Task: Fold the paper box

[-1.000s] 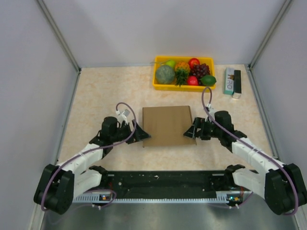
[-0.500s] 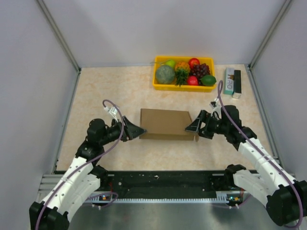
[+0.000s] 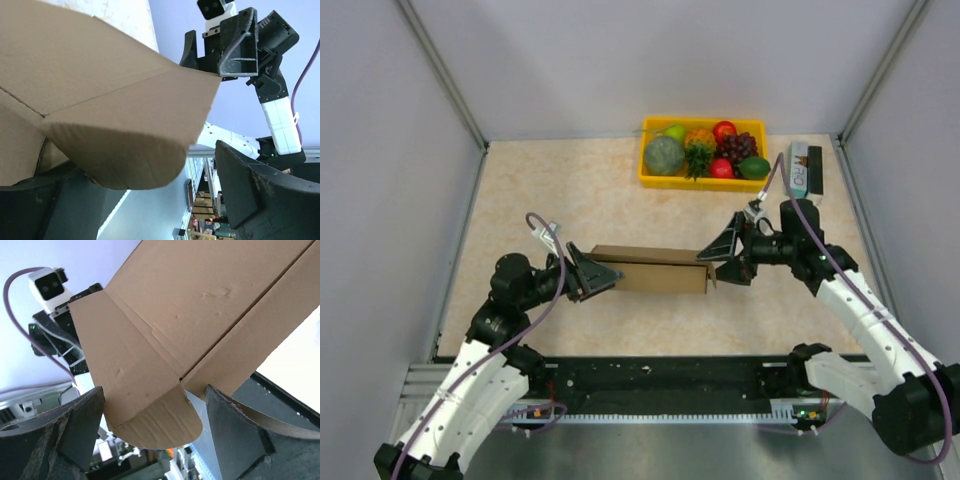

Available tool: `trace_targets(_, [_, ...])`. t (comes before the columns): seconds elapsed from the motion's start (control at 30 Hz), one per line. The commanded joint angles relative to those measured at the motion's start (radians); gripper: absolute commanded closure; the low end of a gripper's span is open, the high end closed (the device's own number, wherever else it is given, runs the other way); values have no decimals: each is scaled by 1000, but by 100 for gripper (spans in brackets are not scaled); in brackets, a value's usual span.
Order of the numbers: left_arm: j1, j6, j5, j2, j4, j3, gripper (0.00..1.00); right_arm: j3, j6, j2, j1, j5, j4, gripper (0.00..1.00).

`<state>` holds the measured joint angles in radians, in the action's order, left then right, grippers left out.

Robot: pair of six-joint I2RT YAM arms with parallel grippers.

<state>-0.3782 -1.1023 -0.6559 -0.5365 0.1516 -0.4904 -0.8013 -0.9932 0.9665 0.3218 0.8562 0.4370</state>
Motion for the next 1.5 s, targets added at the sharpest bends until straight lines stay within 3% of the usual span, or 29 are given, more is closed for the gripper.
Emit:
trace_targets(0.0, [-7,-40,3,-19,-73,-17,15,11,-21,41,-7,7,-6,18])
trace_targets(0.37, [-7,-18,62,-89,-109,-5,15,27,-131,123,-20,-20,-63,17])
trace_targets(0.63, [-7,-82,134,-132,-181,-7,14,21,-223,210,-27,-13,-60,17])
trace_targets(1.47, [10,-120,262,-230,-207,-135,12,-213,-326,457,-39,70,-9,14])
